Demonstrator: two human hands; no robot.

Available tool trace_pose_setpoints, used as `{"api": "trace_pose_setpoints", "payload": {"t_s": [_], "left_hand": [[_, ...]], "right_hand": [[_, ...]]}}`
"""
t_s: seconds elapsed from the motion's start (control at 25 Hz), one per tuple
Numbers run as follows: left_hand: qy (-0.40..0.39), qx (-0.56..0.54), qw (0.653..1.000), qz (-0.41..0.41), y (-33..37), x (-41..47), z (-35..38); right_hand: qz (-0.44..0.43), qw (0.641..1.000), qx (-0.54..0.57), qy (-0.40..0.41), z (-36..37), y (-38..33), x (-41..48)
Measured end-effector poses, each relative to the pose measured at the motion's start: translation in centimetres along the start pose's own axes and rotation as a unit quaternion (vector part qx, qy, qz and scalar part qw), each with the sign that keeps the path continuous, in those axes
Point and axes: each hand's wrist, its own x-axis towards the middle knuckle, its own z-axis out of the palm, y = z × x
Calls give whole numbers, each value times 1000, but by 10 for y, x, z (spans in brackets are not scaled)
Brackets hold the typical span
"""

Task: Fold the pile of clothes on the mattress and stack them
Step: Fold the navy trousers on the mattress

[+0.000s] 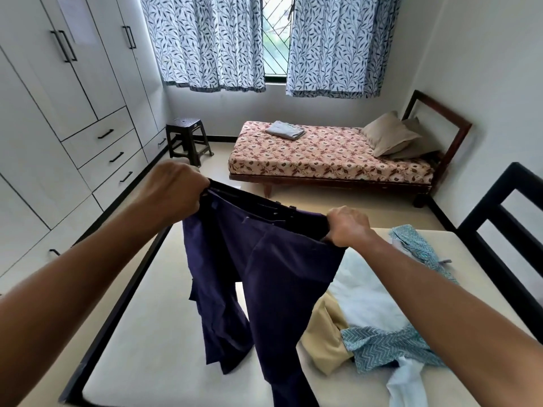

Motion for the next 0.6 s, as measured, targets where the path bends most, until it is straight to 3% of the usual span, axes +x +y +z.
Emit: {"api": "trace_pose_setpoints", "payload": {"t_s": [0.12, 0.2, 0.32, 0.44, 0.6], "left_hand": [[27, 0, 1000, 10, 6, 2, -6], [38, -9, 999, 4, 3, -3, -5], [-1, -13, 999, -36, -8, -16, 8], [-68, -2, 992, -105, -20, -34, 26], [-103, -11, 985, -140, -26, -62, 43]], "right_hand": [[42, 996, -82, -4, 14, -5, -3], [52, 997, -61, -23, 17, 7, -4], [39, 992, 106, -62, -1, 18, -2], [27, 946, 298, -128, -35, 20, -2], [1, 915, 355, -191, -64, 28, 4]]}}
